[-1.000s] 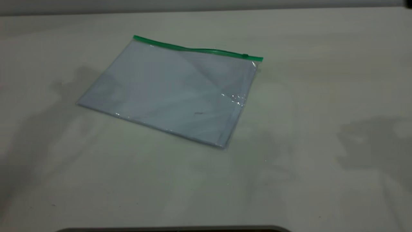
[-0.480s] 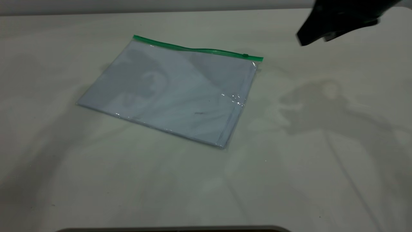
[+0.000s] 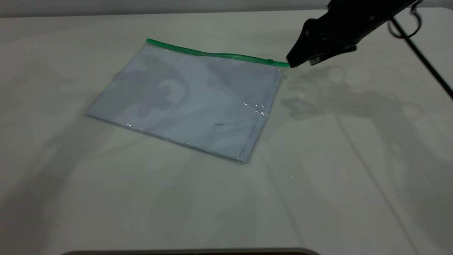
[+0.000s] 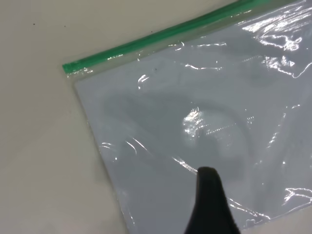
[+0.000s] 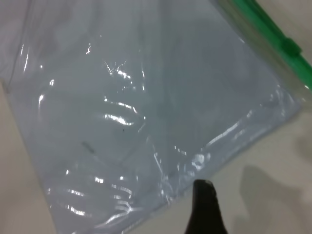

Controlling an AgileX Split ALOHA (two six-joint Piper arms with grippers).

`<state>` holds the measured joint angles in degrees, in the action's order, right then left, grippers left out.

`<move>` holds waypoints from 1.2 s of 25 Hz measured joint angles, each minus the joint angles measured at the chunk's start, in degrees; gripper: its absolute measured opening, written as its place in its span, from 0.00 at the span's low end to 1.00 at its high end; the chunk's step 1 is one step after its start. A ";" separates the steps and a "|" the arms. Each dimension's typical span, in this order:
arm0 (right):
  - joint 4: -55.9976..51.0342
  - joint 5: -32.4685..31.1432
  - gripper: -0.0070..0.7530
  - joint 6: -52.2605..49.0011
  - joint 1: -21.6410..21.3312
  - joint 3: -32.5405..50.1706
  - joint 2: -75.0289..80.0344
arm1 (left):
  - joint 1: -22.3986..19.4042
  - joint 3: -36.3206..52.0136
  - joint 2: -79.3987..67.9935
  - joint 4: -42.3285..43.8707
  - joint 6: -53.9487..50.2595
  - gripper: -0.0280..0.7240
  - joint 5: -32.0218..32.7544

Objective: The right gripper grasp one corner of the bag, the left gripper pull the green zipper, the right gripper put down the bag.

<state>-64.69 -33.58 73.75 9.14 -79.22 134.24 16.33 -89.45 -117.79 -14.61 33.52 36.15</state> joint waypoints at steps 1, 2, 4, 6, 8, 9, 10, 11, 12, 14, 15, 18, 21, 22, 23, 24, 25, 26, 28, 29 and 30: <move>-0.22 -0.50 0.79 0.00 0.00 -1.48 1.47 | 0.00 0.00 0.00 0.00 0.37 0.82 -0.05; -0.50 -0.82 0.79 0.00 0.00 -2.85 2.86 | 0.00 0.00 0.00 0.00 0.72 0.82 -0.05; -1.36 -1.71 0.79 0.00 0.00 -5.11 5.19 | 0.00 0.00 0.00 0.00 1.19 0.82 -0.05; -2.31 -2.36 0.79 0.05 0.00 -7.29 7.44 | 0.00 0.00 0.00 0.00 1.84 0.82 -0.11; -3.39 -2.64 0.79 0.23 0.00 -8.85 9.83 | 0.00 0.00 0.00 0.00 2.38 0.82 -0.24; -3.80 -2.71 0.79 0.22 0.00 -9.60 10.97 | 0.00 0.00 0.00 0.00 2.39 0.82 -0.30; -4.19 -2.78 0.79 0.35 0.00 -10.34 11.92 | 0.00 0.00 0.00 0.00 2.44 0.82 -0.42; -4.63 -2.85 0.79 0.45 0.00 -10.99 12.98 | 0.00 0.00 0.00 0.00 2.50 0.82 -0.47; -5.10 -2.90 0.79 0.50 -0.06 -11.76 13.93 | 0.00 0.00 0.00 0.00 2.50 0.82 -0.53; -5.56 -3.20 0.79 0.63 -0.28 -13.06 15.24 | 0.00 0.00 0.00 0.00 2.56 0.82 -0.53; -6.03 -3.59 0.79 0.70 -0.51 -13.50 15.62 | 0.00 0.00 0.00 0.00 2.56 0.82 -0.53; -8.33 -4.71 0.79 2.83 -1.01 -13.96 16.20 | 0.00 0.00 0.00 0.00 2.63 0.82 -0.58; -11.98 -7.84 0.79 7.01 -1.12 -14.10 16.86 | 0.00 0.00 0.00 0.00 2.63 0.82 -0.93; -13.49 -8.88 0.79 8.08 -1.12 -14.10 17.00 | 0.00 0.00 0.00 0.00 2.63 0.82 -0.99; -14.61 -9.53 0.79 9.28 -1.12 -14.10 17.21 | 0.00 0.00 0.00 0.00 2.63 0.82 -0.99; -16.12 -10.39 0.79 10.53 -1.12 -14.10 17.33 | 0.00 0.00 0.00 0.00 2.63 0.82 -0.99; -17.71 -11.01 0.79 11.47 -1.12 -14.10 17.55 | 0.00 0.00 0.00 0.00 2.63 0.82 -0.99; -19.00 -11.26 0.79 12.43 -1.12 -14.10 17.83 | 0.00 0.00 0.00 0.00 2.90 0.82 -0.99; -20.71 -11.59 0.79 13.77 -1.12 -14.10 18.28 | 0.00 0.00 0.00 0.00 2.96 0.82 -0.99; -21.37 -11.71 0.79 14.09 -1.12 -14.10 18.59 | 0.00 0.00 0.00 0.00 2.96 0.82 -0.99; -21.82 -11.85 0.79 14.50 -1.12 -14.10 18.83 | 0.00 0.00 0.00 0.00 2.96 0.82 -0.99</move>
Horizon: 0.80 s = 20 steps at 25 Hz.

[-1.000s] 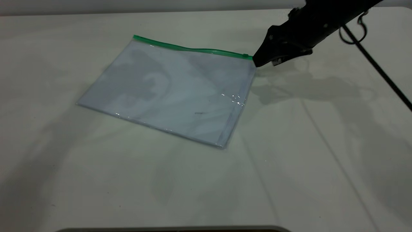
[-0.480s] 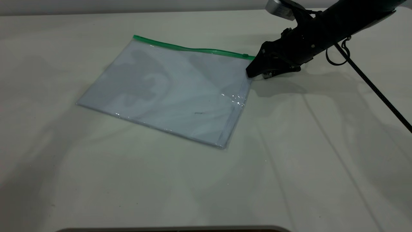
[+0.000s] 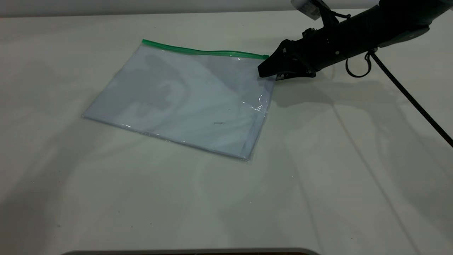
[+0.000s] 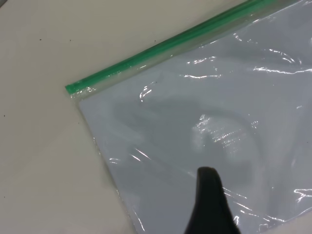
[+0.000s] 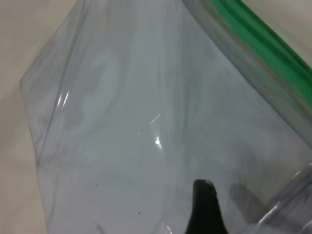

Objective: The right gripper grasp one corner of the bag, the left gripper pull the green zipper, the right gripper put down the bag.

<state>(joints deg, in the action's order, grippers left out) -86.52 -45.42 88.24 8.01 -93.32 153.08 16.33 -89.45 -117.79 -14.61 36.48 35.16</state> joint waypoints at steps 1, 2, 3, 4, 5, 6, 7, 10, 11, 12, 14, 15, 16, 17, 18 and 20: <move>-0.38 0.00 0.79 0.34 0.00 0.00 0.18 | 0.00 0.00 0.00 0.00 0.00 0.82 -0.18; -0.80 -0.07 0.79 0.50 0.00 0.00 0.42 | 0.00 0.00 0.00 0.00 0.00 0.82 -0.39; -1.11 -0.12 0.78 0.76 0.00 0.00 0.64 | 0.00 0.00 0.00 0.00 0.00 0.82 -0.54; -1.38 -0.12 0.77 1.17 0.00 0.00 0.93 | 0.00 0.00 0.00 0.00 0.00 0.82 -0.81; -1.65 -0.12 0.77 1.67 0.00 0.00 1.05 | 0.00 0.00 0.00 0.00 0.00 0.82 -1.16; -2.04 -0.12 0.76 2.02 0.00 0.00 1.30 | 0.00 0.00 0.00 0.00 0.00 0.82 -1.41; -2.84 -0.12 0.74 2.63 0.00 0.00 1.54 | 0.00 0.00 0.00 0.00 0.00 0.82 -1.69; -5.39 -0.89 0.73 4.77 0.00 0.00 2.26 | 0.00 0.00 0.00 0.00 0.00 0.82 -2.17; -6.20 -1.36 0.73 5.35 0.00 0.00 2.62 | 0.00 0.00 0.00 0.00 0.00 0.82 -2.24; -7.37 -2.20 0.73 6.17 0.00 0.00 2.82 | 0.00 0.00 0.00 0.00 0.00 0.82 -2.31; -9.34 -3.43 0.72 7.39 0.00 0.00 3.51 | 0.00 0.00 0.00 0.00 0.00 0.82 -2.41; -10.13 -3.72 0.71 7.90 0.00 0.00 3.90 | 0.00 0.00 0.00 0.00 0.00 0.82 -2.48; -10.87 -4.05 0.70 8.36 0.00 0.00 4.10 | 0.00 0.00 0.00 0.00 0.00 0.82 -2.48; -11.46 -4.20 0.68 8.75 0.00 0.00 4.43 | 0.00 0.00 0.00 0.00 0.00 0.82 -2.52; -11.72 -4.31 0.65 9.09 0.00 0.00 4.58 | 0.00 0.00 0.00 0.00 0.00 0.82 -2.52; -11.98 -4.86 0.58 9.46 0.00 0.00 4.67 | 0.00 0.00 0.00 0.00 0.00 0.82 -2.62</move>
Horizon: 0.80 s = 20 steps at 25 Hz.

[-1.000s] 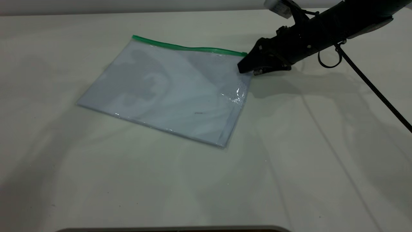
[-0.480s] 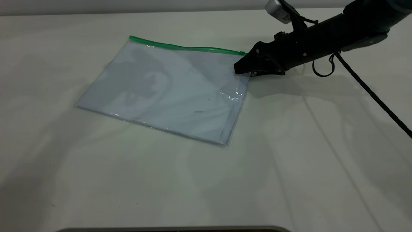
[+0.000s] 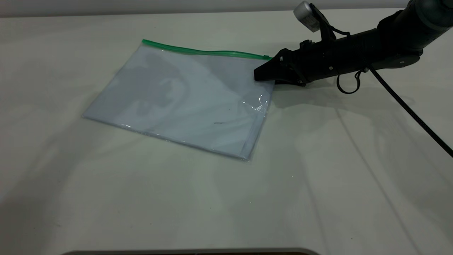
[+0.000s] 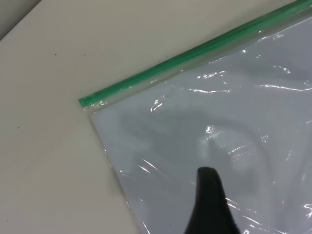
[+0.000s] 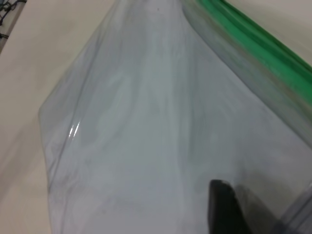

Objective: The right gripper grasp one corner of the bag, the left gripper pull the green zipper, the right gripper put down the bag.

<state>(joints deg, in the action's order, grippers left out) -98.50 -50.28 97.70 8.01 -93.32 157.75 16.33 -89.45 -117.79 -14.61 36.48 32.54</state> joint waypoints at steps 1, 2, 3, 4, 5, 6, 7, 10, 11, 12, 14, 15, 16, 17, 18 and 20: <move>-0.09 -0.41 0.52 0.04 0.00 0.00 0.06 | 0.00 0.00 0.00 0.00 0.00 0.82 -0.12; -0.23 -0.75 0.45 0.04 0.00 0.00 0.06 | 0.00 0.00 0.00 0.00 0.00 0.82 -0.33; -0.24 -0.98 0.39 0.04 0.00 0.00 0.06 | 0.00 0.00 0.00 0.00 0.00 0.82 -0.60; -0.28 -1.32 0.31 0.04 0.00 0.00 0.06 | 0.00 0.00 0.00 0.00 0.00 0.82 -0.89; -0.30 -1.77 0.22 0.04 0.00 0.00 0.06 | 0.00 0.00 0.00 0.00 0.00 0.82 -1.15; -0.30 -2.29 0.13 0.10 0.00 -0.02 0.06 | 0.00 0.00 0.00 0.00 0.00 0.82 -1.35; -0.30 -3.10 0.08 0.17 0.00 -0.02 0.06 | 0.00 0.00 0.00 0.00 0.14 0.82 -1.59; 0.20 -4.97 0.06 0.45 0.00 -0.02 0.06 | 0.11 0.00 0.00 -0.05 2.49 0.82 -2.04; 0.55 -5.14 0.06 0.45 0.00 -0.02 -0.06 | 0.32 0.00 0.00 -0.05 3.60 0.82 -2.54; 1.34 -5.14 0.06 0.45 0.00 -0.02 -0.32 | 0.65 0.00 0.00 -0.16 5.11 0.82 -3.36; 3.91 -4.86 0.06 -0.25 0.00 -0.02 -1.33 | 1.65 0.00 0.00 -1.00 8.06 0.82 -4.96; 5.85 -4.35 0.06 -0.82 0.00 -0.02 -2.10 | 2.33 0.00 -0.06 -1.90 9.24 0.82 -5.20; 7.55 -3.89 0.06 -1.78 0.00 -0.02 -3.01 | 3.10 0.00 -0.23 -3.03 10.85 0.82 -5.24; 9.58 -3.13 0.06 -2.74 0.00 -0.02 -3.86 | 3.77 -0.06 -0.57 -4.24 12.53 0.82 -5.24; 11.48 -2.62 0.06 -3.54 0.00 -0.02 -4.91 | 4.54 -0.30 -1.05 -5.29 14.17 0.82 -4.88; 14.67 -2.28 0.06 -5.22 0.00 -0.02 -6.97 | 5.74 -1.75 -3.19 -6.66 16.10 0.82 -3.89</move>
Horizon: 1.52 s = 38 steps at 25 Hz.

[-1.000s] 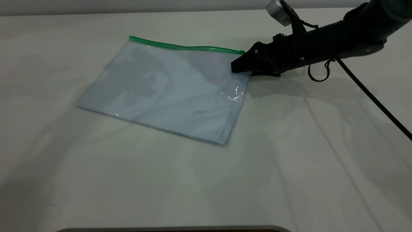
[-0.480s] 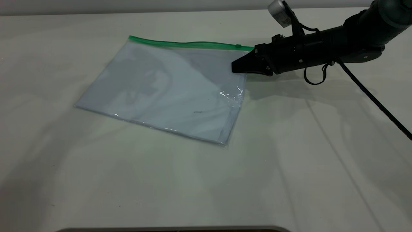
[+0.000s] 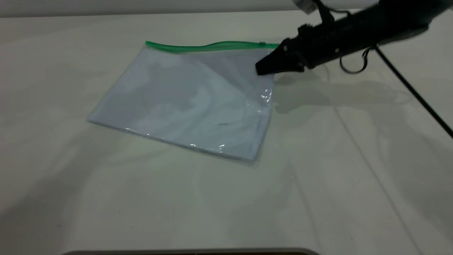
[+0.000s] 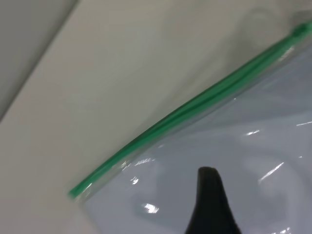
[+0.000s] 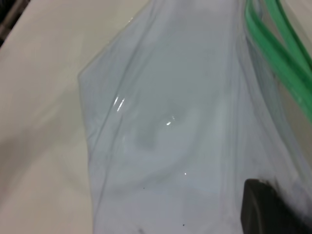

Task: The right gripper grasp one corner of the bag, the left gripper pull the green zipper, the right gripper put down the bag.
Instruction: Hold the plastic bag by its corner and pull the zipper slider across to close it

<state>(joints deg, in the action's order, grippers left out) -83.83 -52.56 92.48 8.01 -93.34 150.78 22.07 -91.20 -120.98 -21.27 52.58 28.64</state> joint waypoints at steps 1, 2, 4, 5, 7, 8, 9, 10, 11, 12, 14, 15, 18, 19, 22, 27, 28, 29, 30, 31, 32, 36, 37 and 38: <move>1.45 0.04 0.06 -0.83 0.00 0.00 -0.73 | 0.34 -1.57 -1.13 -0.85 0.64 0.81 1.11; 2.76 0.04 0.06 -1.45 0.00 0.00 -1.55 | 0.52 -2.99 -2.56 -1.36 0.91 0.80 2.04; 4.84 0.07 0.06 -2.89 0.00 0.00 -2.63 | 0.52 -7.09 -5.49 -2.55 1.09 0.79 4.03; 5.77 0.07 0.06 -3.35 0.00 0.00 -3.03 | 0.52 -9.42 -6.62 -2.75 1.09 0.78 5.35; 7.22 0.12 0.06 -4.14 0.00 0.00 -3.51 | 0.52 -13.90 -9.26 -2.95 1.13 0.76 8.07; 7.68 0.28 0.06 -4.26 0.00 0.00 -3.59 | 0.52 -16.33 -10.36 -3.20 1.13 0.76 9.60; 7.97 0.42 0.06 -4.32 0.00 0.00 -3.59 | 0.56 -18.34 -11.66 -3.31 1.13 0.75 11.56; 8.19 0.83 0.06 -4.32 0.08 0.00 -3.59 | 0.59 -20.53 -12.98 -3.38 1.13 0.75 13.58; 8.46 1.25 0.06 -4.32 0.20 0.00 -3.59 | 0.59 -22.46 -14.31 -3.49 1.26 0.74 15.48; 8.92 1.89 0.06 -4.10 0.41 0.00 -3.59 | 0.63 -24.15 -15.40 -3.54 1.55 0.74 17.26; 10.28 3.35 0.06 -3.87 1.01 0.00 -3.63 | 0.63 -26.33 -17.78 -3.68 3.21 0.73 19.87; 11.24 4.25 0.06 -3.76 1.32 0.00 -3.70 | 0.63 -26.89 -18.62 -3.97 4.50 0.73 20.69; 13.42 6.38 0.06 -2.86 2.28 0.00 -3.82 | 0.63 -27.45 -20.84 -6.48 10.42 0.73 22.42; 13.97 6.82 0.06 -2.70 2.50 0.00 -3.81 | 0.63 -27.52 -21.25 -7.39 12.47 0.73 22.82; 14.27 7.80 0.06 -2.39 3.00 0.00 -3.81 | 0.71 -27.56 -22.08 -9.71 18.72 0.73 23.33; 14.98 9.27 0.06 -1.87 3.69 0.00 -4.30 | 1.29 -27.63 -22.22 -11.47 28.22 0.73 23.70; 15.21 9.42 0.06 -1.82 3.81 0.00 -4.38 | 1.48 -27.63 -22.22 -11.47 28.95 0.73 23.78; 15.57 9.66 0.06 -1.82 4.02 0.00 -4.59 | 1.53 -27.65 -22.27 -11.47 29.81 0.73 23.99; 16.03 9.80 0.06 -1.82 4.16 0.00 -4.89 | 1.60 -27.65 -22.27 -11.47 30.52 0.73 24.10; 16.44 9.99 0.06 -1.82 4.50 0.00 -5.25 | 1.73 -27.65 -22.27 -11.47 30.97 0.73 24.12; 16.71 10.19 0.06 -1.76 4.75 0.00 -5.60 | 1.79 -27.70 -22.27 -11.47 31.29 0.73 24.16; 17.39 11.57 0.06 -1.37 5.89 0.00 -6.90 | 2.11 -27.95 -22.66 -11.47 32.81 0.73 24.11; 17.50 11.62 0.06 -1.34 6.15 0.00 -7.11 | 2.16 -27.95 -22.81 -11.47 33.40 0.73 23.97; 17.50 11.68 0.06 -1.30 6.34 0.00 -7.32 | 2.16 -27.95 -22.87 -11.47 33.75 0.73 23.69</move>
<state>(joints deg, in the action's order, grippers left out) -66.33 -40.88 91.18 14.35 -93.34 143.47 24.23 -119.15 -143.85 -32.74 86.33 52.33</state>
